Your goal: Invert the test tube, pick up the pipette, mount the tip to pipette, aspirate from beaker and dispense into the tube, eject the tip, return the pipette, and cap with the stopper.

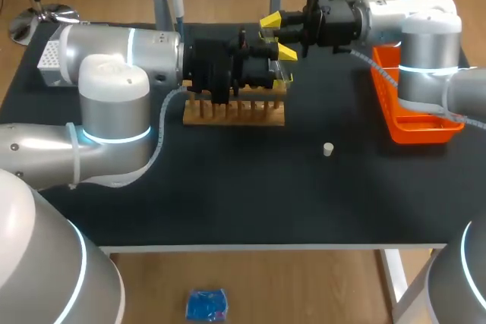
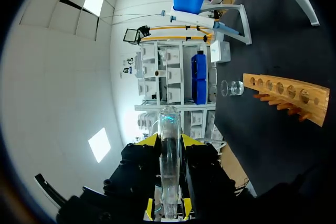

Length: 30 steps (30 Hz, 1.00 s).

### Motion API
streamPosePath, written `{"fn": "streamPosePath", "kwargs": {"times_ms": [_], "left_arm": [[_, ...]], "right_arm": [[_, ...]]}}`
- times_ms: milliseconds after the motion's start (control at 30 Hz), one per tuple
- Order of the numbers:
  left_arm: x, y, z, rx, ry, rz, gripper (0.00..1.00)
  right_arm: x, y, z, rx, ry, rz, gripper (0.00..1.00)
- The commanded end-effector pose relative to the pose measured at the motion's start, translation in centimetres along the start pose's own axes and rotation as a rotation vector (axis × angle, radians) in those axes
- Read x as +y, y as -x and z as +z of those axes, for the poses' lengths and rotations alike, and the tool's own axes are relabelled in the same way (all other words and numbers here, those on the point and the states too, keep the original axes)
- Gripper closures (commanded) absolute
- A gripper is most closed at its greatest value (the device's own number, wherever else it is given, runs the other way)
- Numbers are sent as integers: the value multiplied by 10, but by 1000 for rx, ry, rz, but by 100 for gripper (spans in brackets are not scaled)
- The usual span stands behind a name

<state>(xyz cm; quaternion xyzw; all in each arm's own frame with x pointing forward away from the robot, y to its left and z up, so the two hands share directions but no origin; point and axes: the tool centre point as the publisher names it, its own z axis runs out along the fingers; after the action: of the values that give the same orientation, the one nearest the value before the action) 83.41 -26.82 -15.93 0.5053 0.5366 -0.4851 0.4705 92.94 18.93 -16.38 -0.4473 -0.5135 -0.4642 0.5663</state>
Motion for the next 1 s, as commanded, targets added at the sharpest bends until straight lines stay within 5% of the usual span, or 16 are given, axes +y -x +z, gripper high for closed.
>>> {"fn": "streamPosePath", "kwargs": {"times_ms": [33, 300, 400, 433, 833, 900, 1000], "left_arm": [[-2, -1, 0, -5, 8, 3, 53], [-3, -1, 0, 5, 8, -3, 62], [-2, -1, 0, 10, 10, -8, 76], [-2, -1, 0, 11, 9, -8, 100], [-3, -1, -1, 32, 17, -22, 100], [-3, -1, -1, 32, 17, -22, 100], [-3, -1, -1, 32, 17, -22, 100]], "right_arm": [[0, 0, 0, -1, -2, -1, 100], [0, 0, 0, -1, -2, -1, 100], [0, 0, 0, -1, -2, -1, 100], [0, 0, 0, -1, -2, -1, 100], [0, 0, 0, -1, -2, -1, 98], [0, 0, 0, -1, -2, -1, 0], [0, 0, 0, -1, -2, -1, 0]]}}
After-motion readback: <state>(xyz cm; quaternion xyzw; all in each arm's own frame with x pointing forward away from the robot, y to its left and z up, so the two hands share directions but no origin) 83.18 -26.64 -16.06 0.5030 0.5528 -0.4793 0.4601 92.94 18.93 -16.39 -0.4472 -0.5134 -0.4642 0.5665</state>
